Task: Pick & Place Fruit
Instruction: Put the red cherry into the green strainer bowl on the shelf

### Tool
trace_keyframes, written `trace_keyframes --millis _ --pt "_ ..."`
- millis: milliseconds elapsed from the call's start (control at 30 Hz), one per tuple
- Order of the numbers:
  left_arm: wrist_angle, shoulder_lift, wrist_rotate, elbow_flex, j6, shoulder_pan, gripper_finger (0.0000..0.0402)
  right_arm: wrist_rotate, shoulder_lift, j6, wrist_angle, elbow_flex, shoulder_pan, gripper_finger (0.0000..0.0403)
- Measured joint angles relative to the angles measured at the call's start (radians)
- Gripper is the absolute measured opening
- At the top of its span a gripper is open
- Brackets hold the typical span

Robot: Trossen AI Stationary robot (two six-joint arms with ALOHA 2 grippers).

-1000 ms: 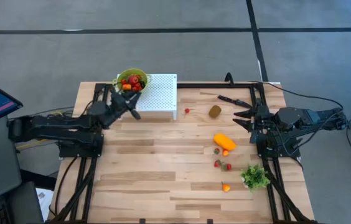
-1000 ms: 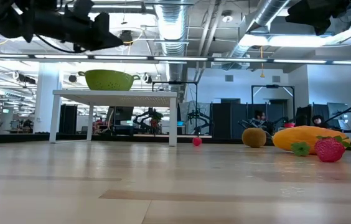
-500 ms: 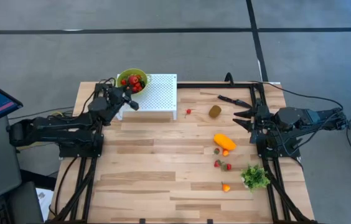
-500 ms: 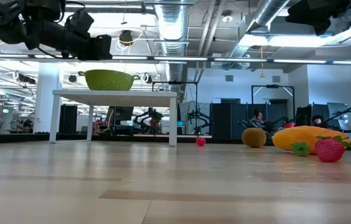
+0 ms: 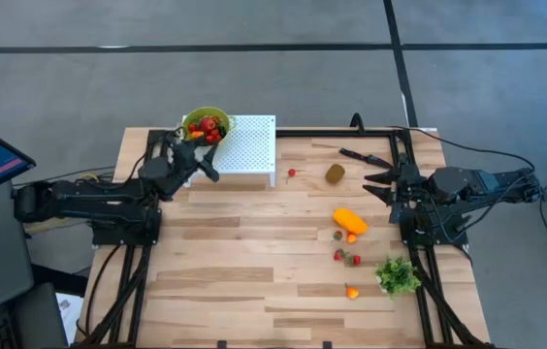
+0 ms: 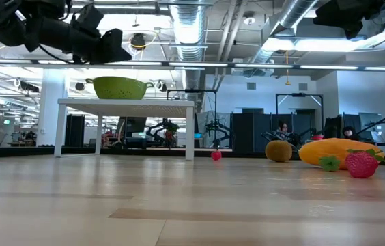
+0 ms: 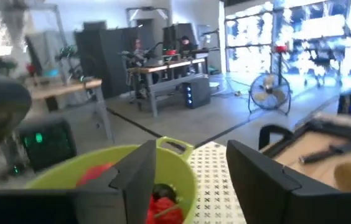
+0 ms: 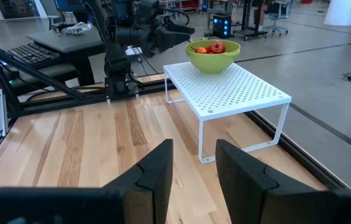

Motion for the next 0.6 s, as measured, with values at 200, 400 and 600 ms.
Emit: trace_keyframes --millis 200,400,600 --pt "0.001 0.000 -0.097 0.000 0.146 -0.001 0.0198 0.000 0.000 0.000 0.000 0.000 0.000 0.0116" --pt "0.000 0.000 -0.096 0.000 0.138 -0.002 0.0190 0.000 0.000 0.000 0.000 0.000 0.000 0.0116" --pt "0.000 0.000 -0.097 0.000 0.094 -0.002 0.0179 0.000 0.000 0.000 0.000 0.000 0.000 0.0116"
